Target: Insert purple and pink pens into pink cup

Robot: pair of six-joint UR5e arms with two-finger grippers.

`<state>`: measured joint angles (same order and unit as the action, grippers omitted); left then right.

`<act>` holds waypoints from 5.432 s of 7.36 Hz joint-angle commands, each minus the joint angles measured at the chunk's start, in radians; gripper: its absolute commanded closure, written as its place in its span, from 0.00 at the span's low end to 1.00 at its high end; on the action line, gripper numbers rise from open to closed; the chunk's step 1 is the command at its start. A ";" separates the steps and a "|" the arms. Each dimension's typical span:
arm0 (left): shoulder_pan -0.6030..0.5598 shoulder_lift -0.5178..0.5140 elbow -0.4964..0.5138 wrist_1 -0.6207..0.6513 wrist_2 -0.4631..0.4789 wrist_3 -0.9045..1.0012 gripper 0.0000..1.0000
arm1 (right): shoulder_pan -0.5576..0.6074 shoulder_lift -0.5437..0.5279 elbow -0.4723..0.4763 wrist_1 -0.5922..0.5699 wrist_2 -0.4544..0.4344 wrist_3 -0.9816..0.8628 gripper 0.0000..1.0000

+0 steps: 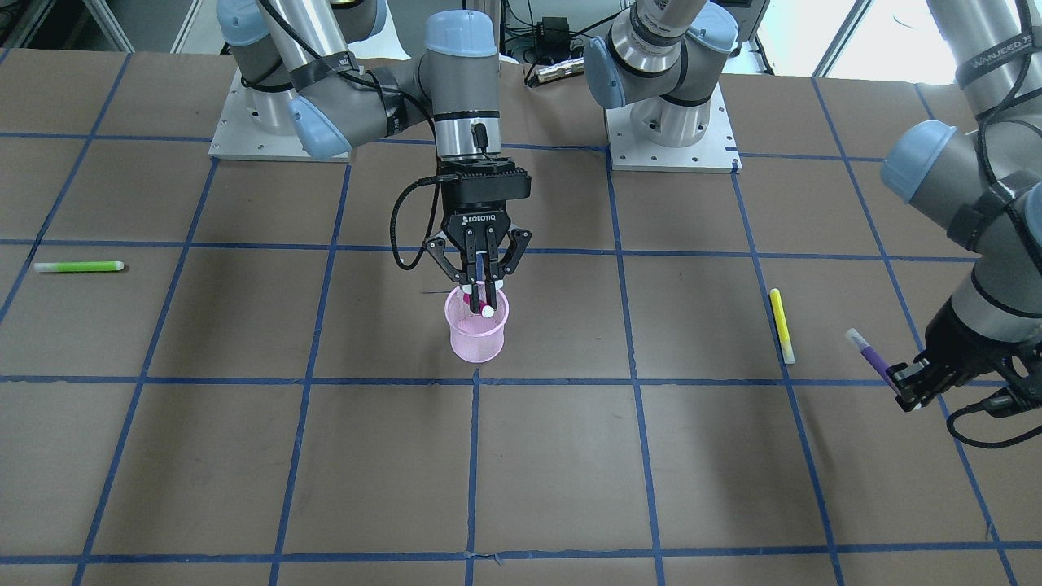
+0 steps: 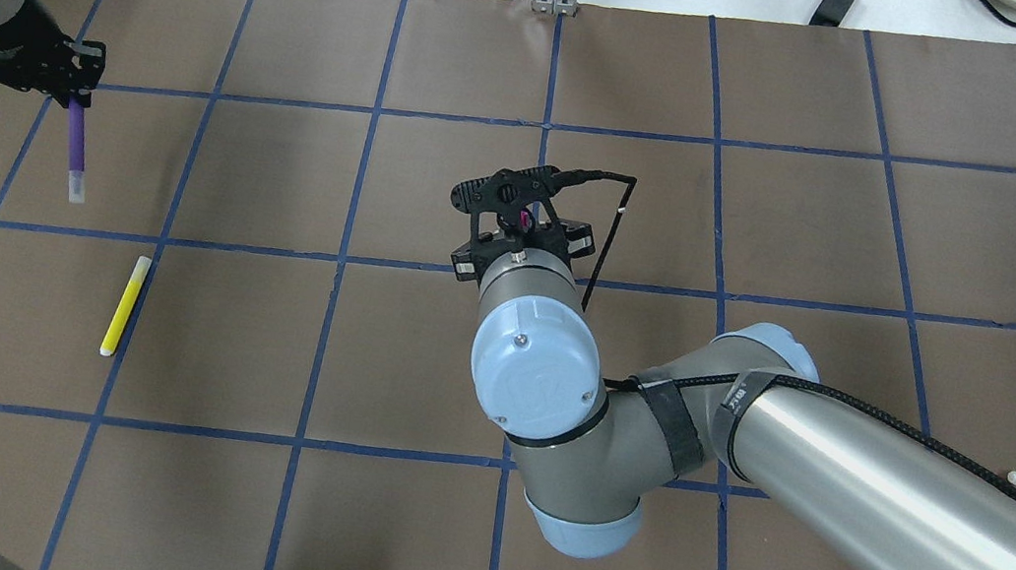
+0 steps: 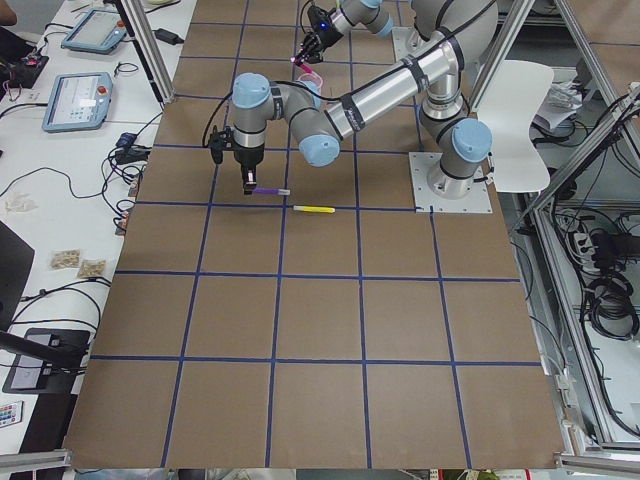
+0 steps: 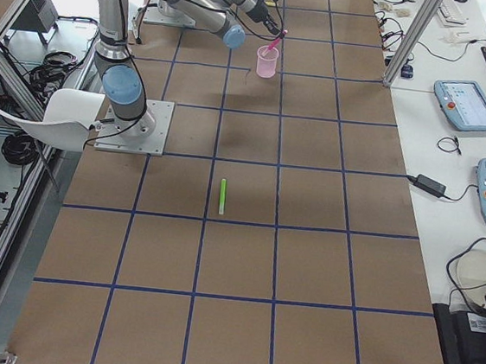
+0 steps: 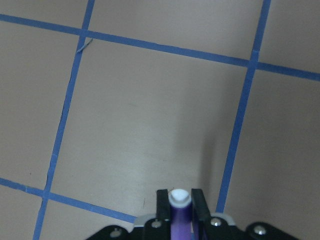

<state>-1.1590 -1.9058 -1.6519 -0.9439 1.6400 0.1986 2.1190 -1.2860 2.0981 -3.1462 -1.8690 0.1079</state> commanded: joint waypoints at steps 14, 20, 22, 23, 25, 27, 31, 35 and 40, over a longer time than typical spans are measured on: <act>-0.767 0.058 -0.041 0.108 0.215 -1.086 1.00 | -0.534 -0.229 -0.456 1.313 0.300 -0.161 0.00; -0.899 0.028 -0.135 0.109 0.326 -1.292 1.00 | -0.527 -0.268 -0.523 1.540 0.309 -0.347 0.00; -0.936 0.016 -0.135 0.109 0.328 -1.329 1.00 | -0.528 -0.268 -0.523 1.539 0.307 -0.358 0.00; -0.946 0.010 -0.137 0.109 0.328 -1.337 1.00 | -0.527 -0.266 -0.521 1.539 0.307 -0.363 0.00; -0.970 -0.002 -0.137 0.108 0.330 -1.375 0.03 | -0.527 -0.266 -0.521 1.540 0.307 -0.363 0.00; -0.970 0.002 -0.121 0.108 0.322 -1.358 0.00 | -0.527 -0.266 -0.521 1.539 0.309 -0.363 0.00; -0.773 0.063 -0.091 0.056 0.032 -0.721 0.00 | -0.528 -0.266 -0.529 1.540 0.303 -0.356 0.00; -0.442 0.155 0.004 -0.332 -0.152 -0.141 0.00 | -0.565 -0.314 -0.529 1.587 0.280 -0.312 0.00; -0.289 0.345 0.080 -0.693 -0.025 -0.122 0.00 | -0.568 -0.319 -0.535 1.594 0.237 -0.195 0.00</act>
<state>-1.4500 -1.6065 -1.5641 -1.6115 1.5968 0.0843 1.5516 -1.6038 1.5669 -1.5466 -1.6032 -0.0891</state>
